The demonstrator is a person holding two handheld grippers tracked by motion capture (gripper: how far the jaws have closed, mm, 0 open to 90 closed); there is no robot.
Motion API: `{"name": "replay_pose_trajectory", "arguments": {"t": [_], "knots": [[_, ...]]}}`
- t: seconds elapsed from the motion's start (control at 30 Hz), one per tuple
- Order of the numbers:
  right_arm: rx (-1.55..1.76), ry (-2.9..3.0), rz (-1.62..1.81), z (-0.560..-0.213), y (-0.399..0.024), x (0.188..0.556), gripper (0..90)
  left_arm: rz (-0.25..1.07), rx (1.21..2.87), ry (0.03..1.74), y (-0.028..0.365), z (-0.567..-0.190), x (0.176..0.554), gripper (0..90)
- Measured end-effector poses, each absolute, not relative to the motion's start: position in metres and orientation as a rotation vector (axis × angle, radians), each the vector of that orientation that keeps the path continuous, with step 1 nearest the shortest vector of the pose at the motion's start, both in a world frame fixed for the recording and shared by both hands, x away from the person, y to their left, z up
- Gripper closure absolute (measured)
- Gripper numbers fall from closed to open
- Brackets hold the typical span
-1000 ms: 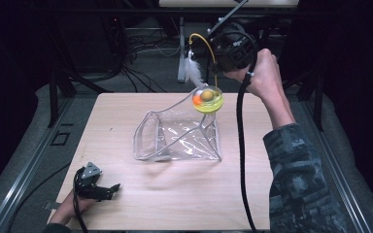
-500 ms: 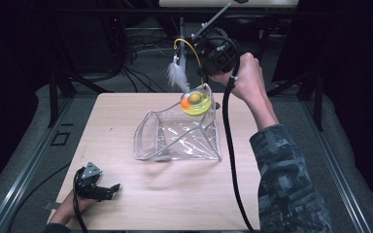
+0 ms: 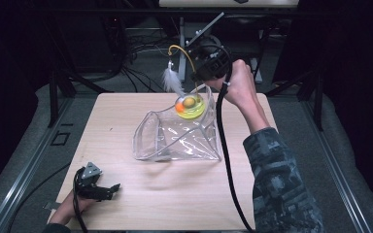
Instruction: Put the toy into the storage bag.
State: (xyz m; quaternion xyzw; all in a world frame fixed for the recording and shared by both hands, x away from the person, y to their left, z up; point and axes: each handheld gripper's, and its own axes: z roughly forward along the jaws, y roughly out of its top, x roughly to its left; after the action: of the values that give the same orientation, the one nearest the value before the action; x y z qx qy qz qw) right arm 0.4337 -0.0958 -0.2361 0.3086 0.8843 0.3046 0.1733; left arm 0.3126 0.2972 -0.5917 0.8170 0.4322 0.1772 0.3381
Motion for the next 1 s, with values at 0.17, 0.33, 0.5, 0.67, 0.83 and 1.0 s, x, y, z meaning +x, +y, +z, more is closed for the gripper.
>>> {"name": "replay_pose_trajectory", "arguments": {"t": [0.17, 0.33, 0.5, 0.67, 0.83, 1.0], "knots": [[0.878, 2.510, 0.850, -0.243, -0.094, 0.438, 88.1, 0.461, 2.129, 1.126, 0.297, -0.592, 0.313, 0.2], [0.884, 2.515, 0.840, -0.248, -0.092, 0.441, 88.1, 0.461, 2.128, 1.126, 0.297, -0.592, 0.313, 0.2], [0.892, 2.513, 0.848, -0.252, -0.090, 0.443, 88.1, 0.461, 2.128, 1.125, 0.297, -0.592, 0.313, 0.2], [0.884, 2.513, 0.821, -0.258, -0.084, 0.445, 88.1, 0.461, 2.128, 1.125, 0.297, -0.592, 0.313, 0.2], [0.886, 2.515, 0.807, -0.265, -0.079, 0.447, 88.1, 0.461, 2.127, 1.125, 0.297, -0.592, 0.313, 0.2], [0.883, 2.521, 0.803, -0.272, -0.077, 0.448, 88.1, 0.461, 2.128, 1.125, 0.297, -0.592, 0.313, 0.2]]}}
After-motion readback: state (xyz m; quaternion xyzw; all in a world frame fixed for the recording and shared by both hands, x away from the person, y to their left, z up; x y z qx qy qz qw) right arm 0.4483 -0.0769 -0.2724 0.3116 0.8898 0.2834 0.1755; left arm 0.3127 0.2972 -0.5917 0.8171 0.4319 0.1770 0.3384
